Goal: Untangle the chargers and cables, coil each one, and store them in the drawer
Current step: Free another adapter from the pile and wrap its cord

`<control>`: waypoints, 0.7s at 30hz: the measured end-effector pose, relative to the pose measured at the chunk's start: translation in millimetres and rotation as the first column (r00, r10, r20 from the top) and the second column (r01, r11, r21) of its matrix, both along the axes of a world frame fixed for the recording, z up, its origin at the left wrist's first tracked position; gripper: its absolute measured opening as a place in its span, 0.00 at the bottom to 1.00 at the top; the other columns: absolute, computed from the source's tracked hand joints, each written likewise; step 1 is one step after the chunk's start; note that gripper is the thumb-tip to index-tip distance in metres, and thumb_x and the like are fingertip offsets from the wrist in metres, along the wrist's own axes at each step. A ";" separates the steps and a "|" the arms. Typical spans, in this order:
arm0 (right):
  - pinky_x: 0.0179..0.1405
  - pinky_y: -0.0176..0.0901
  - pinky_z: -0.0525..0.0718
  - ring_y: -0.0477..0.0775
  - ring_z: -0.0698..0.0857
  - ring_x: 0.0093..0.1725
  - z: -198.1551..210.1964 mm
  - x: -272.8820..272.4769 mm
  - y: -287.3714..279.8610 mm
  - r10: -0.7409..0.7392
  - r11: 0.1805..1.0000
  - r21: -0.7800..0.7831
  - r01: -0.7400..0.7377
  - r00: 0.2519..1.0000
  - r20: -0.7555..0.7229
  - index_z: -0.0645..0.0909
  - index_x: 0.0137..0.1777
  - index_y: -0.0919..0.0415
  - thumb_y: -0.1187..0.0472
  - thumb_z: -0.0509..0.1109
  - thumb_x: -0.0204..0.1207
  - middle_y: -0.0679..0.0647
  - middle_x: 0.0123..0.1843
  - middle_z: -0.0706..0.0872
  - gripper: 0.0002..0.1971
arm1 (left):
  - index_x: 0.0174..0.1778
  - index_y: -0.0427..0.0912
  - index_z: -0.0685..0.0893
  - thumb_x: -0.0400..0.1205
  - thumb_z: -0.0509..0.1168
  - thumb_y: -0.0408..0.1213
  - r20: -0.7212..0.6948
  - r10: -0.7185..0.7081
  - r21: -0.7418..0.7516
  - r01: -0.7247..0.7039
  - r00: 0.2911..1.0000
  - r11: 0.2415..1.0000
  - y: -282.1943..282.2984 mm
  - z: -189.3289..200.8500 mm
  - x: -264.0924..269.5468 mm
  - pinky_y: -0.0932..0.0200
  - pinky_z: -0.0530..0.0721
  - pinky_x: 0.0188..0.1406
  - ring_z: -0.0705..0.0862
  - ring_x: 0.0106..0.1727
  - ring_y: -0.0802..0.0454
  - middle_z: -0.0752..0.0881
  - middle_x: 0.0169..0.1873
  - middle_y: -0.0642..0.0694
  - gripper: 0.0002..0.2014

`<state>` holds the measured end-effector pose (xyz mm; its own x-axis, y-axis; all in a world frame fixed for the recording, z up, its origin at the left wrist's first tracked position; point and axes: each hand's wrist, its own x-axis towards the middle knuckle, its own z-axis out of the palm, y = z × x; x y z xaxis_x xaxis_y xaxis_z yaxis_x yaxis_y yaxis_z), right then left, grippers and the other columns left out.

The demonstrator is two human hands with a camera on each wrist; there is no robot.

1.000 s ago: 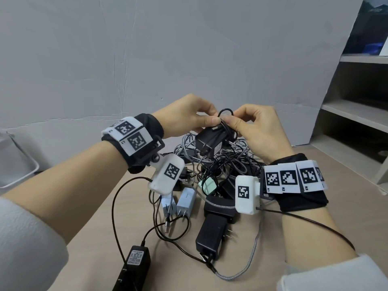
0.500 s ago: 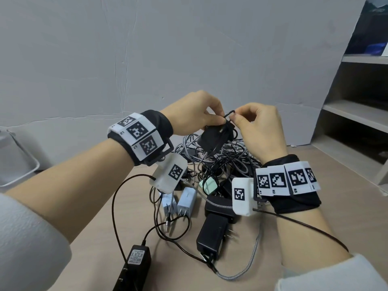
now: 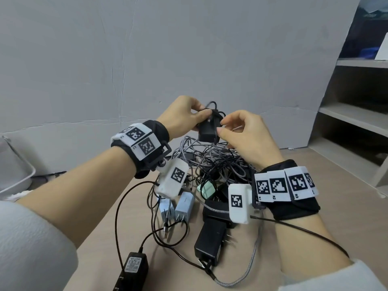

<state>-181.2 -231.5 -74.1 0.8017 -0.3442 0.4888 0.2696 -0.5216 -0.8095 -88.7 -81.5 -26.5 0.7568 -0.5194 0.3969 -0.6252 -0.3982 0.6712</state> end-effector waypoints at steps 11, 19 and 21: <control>0.43 0.65 0.91 0.62 0.89 0.45 0.6 -2.5 3.8 0.047 0.998 0.048 -0.047 0.999 -0.003 0.83 0.49 0.54 0.52 0.82 0.72 0.54 0.42 0.88 0.13 | 0.50 0.37 0.87 0.85 0.70 0.44 0.075 0.028 0.042 -0.031 0.997 0.999 -3.5 1.1 -6.4 0.57 0.86 0.50 0.90 0.46 0.48 0.89 0.40 0.48 0.12; 0.44 0.63 0.92 0.57 0.89 0.45 3.5 -4.4 5.5 0.078 0.997 0.021 -0.077 0.997 -0.026 0.83 0.52 0.49 0.43 0.80 0.67 0.54 0.44 0.88 0.18 | 0.43 0.40 0.85 0.82 0.73 0.44 -0.042 -0.002 0.011 0.003 0.999 1.000 2.6 1.2 -6.6 0.56 0.87 0.44 0.86 0.36 0.52 0.87 0.34 0.46 0.10; 0.47 0.62 0.91 0.51 0.88 0.43 1.6 -3.0 6.2 0.078 0.997 -0.007 -0.078 0.996 -0.053 0.82 0.54 0.49 0.44 0.80 0.67 0.50 0.44 0.87 0.19 | 0.45 0.39 0.86 0.81 0.74 0.45 -0.001 0.039 0.022 -0.039 0.999 0.999 1.9 -0.9 -6.6 0.66 0.82 0.37 0.84 0.34 0.55 0.86 0.33 0.48 0.12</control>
<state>-184.2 -225.3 -72.4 0.8504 -0.2758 0.4480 0.2669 -0.5078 -0.8191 -95.3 -79.6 -27.4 0.7772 -0.4981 0.3845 -0.6079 -0.4367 0.6631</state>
